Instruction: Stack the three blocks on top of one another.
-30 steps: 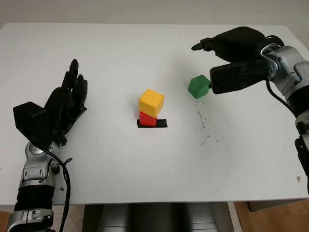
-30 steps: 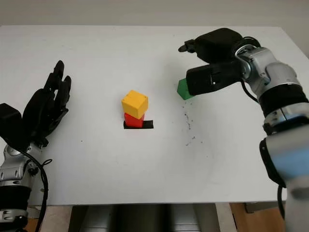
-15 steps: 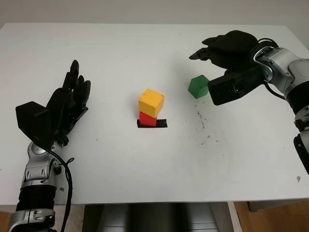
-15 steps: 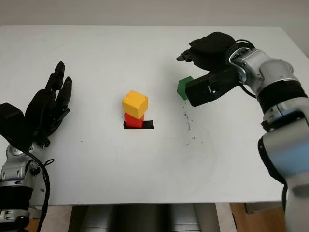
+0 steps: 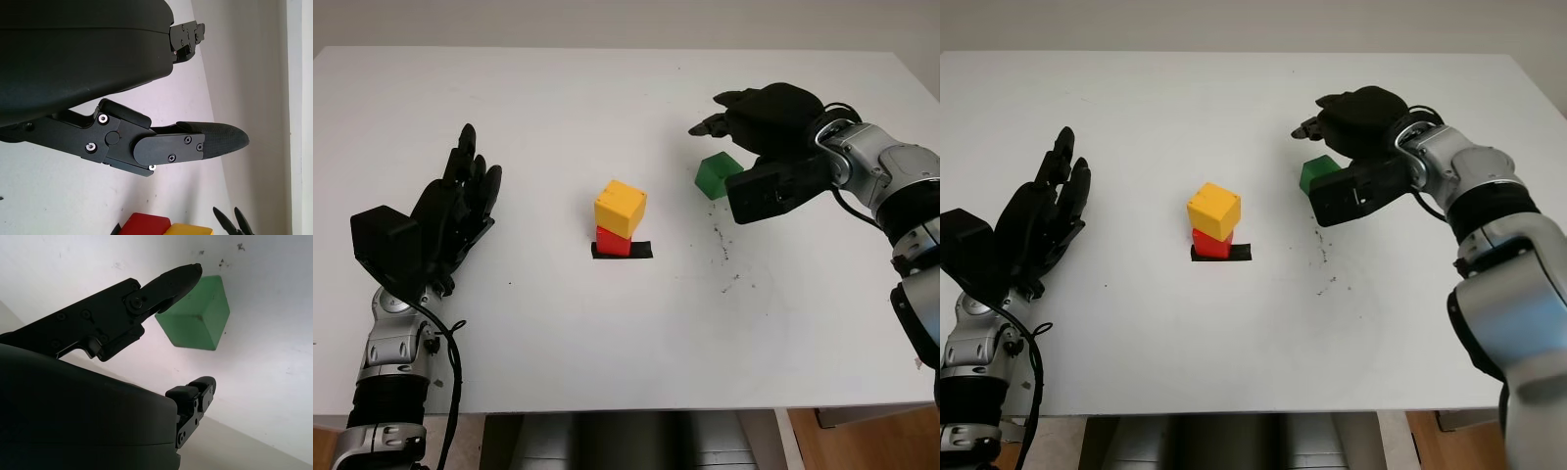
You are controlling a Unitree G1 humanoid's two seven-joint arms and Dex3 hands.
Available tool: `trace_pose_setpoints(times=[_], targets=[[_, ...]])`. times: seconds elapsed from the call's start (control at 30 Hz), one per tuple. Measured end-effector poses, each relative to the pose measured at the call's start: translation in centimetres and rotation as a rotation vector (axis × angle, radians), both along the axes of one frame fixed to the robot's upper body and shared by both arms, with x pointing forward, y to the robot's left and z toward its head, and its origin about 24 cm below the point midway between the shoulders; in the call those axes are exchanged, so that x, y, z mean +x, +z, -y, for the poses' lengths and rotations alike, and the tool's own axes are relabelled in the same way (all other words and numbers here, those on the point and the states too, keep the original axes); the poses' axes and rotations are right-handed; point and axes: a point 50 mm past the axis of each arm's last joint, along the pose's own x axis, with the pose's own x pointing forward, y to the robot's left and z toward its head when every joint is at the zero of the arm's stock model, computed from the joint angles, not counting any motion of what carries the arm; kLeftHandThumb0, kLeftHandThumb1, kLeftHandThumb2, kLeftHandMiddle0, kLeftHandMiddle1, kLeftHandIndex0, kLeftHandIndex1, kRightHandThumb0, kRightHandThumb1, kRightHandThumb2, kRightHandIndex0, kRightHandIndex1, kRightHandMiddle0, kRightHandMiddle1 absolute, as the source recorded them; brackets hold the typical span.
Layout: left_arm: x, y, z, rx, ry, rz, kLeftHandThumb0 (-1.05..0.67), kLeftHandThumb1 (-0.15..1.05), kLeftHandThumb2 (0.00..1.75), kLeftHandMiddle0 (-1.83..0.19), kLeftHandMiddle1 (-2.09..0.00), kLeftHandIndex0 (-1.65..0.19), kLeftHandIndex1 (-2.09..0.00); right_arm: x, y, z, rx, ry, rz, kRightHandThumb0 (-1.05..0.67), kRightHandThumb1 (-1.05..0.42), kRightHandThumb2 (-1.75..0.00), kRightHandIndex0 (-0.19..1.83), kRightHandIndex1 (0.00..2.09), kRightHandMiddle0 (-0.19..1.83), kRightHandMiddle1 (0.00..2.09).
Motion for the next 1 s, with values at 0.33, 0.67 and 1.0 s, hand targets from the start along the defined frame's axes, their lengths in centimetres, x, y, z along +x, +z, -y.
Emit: trace_pose_setpoints(times=[0.33,0.67,1.0], targets=[[0.0,0.0,0.0,0.024,0.001,-0.004,-0.76,1.05,0.48,0.19,0.0,0.19,0.0,0.0,-1.5,-0.2,0.031,-0.019,-0.021,-0.49,-0.81,-0.06,0.18,0.06,0.47,0.1],[0.0,0.2,-0.1,0.049,-0.008,-0.001,-0.75,1.05,0.5,0.19,0.0,0.19,0.0,0.0,-2.1,-0.2,0.049,-0.029,0.009,-0.46,-0.83,-0.06,0.16,0.05,0.53,0.11],[0.0,0.3,-0.1,0.06,-0.005,0.0,-0.77,1.05,0.49,0.19,0.0,0.19,0.0,-0.1,-2.4,-0.1,0.021,-0.017,0.048,-0.37,-0.88,-0.06,0.23,0.07,0.7,0.16]])
